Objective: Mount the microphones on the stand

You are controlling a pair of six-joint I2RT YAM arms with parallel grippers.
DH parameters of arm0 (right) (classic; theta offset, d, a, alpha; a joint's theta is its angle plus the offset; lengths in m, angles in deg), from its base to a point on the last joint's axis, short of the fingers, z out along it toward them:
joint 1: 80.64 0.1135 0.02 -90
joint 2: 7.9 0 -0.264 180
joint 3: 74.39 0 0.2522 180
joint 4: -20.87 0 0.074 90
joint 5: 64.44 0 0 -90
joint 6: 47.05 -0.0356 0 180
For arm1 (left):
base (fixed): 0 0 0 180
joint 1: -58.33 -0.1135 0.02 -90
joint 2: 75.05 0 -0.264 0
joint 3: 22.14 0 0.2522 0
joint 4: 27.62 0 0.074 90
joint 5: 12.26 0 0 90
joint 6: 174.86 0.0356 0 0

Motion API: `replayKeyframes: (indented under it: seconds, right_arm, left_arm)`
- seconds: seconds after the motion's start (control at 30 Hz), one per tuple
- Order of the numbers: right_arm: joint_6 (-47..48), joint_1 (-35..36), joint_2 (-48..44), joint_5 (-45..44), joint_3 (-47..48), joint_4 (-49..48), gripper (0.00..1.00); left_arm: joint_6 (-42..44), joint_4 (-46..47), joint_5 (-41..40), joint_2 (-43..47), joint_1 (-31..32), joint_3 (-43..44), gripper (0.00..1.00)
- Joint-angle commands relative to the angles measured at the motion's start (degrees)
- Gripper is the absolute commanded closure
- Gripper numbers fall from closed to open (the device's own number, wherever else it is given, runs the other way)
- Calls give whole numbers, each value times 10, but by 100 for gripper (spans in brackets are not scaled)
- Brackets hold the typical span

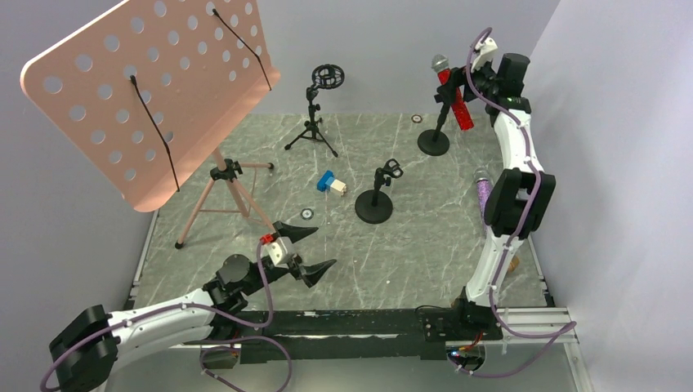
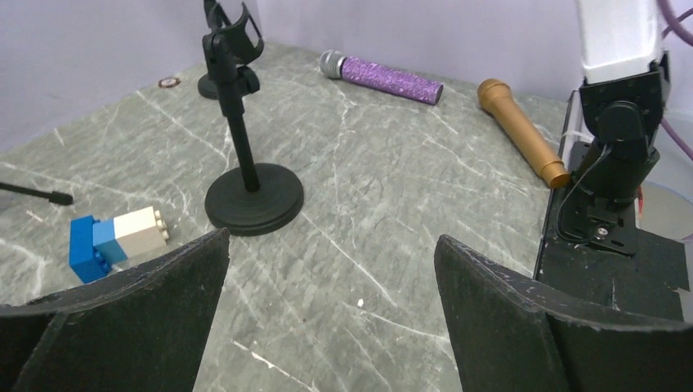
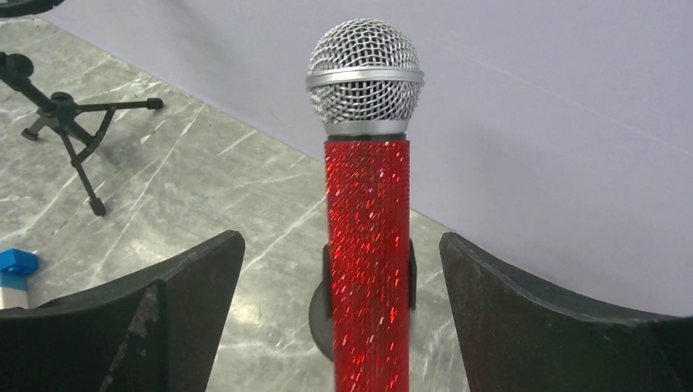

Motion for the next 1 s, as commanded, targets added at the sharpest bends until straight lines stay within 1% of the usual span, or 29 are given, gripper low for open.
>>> replayKeyframes:
  seconds: [0.0,0.17,0.3,0.4,0.47,0.57,0.67,0.8,0.83,0.97]
  right_arm:
    - [9,-1,-118,-29,-52,-28,4]
    - [11,-8,-228,-16,-153,-23,2]
    - [13,-10,-322,35,-254,-8,0]
    - [2,-9,-382,128,-333,40,0]
    - [-6,-10,-417,196,-402,66,0]
    - [-33,-10,-462,254,-494,63,0]
    - [-28,-13,-504,262,-565,67,0]
    - [-60,-41,-559,263,-652,-14,0]
    - [-59,-46,-555,257,-652,-16,0]
    - [-27,-53,-522,242,-614,54,0]
  left_arm:
    - [-22,-91,-52,29,2,39,1]
    - [-60,-145,-152,44,1,68,1]
    - [-40,-190,-149,12,-5,116,1]
    - [-58,-240,-124,-23,-18,166,1]
    - [-82,-271,-77,-50,-43,199,1]
    - [-113,-283,-24,-89,-74,231,1]
    - [-123,-281,12,-134,-90,262,1]
    - [-122,-294,59,-208,-110,323,1]
    - [-118,-297,70,-228,-113,339,2]
    - [-82,-281,98,-306,-116,387,4]
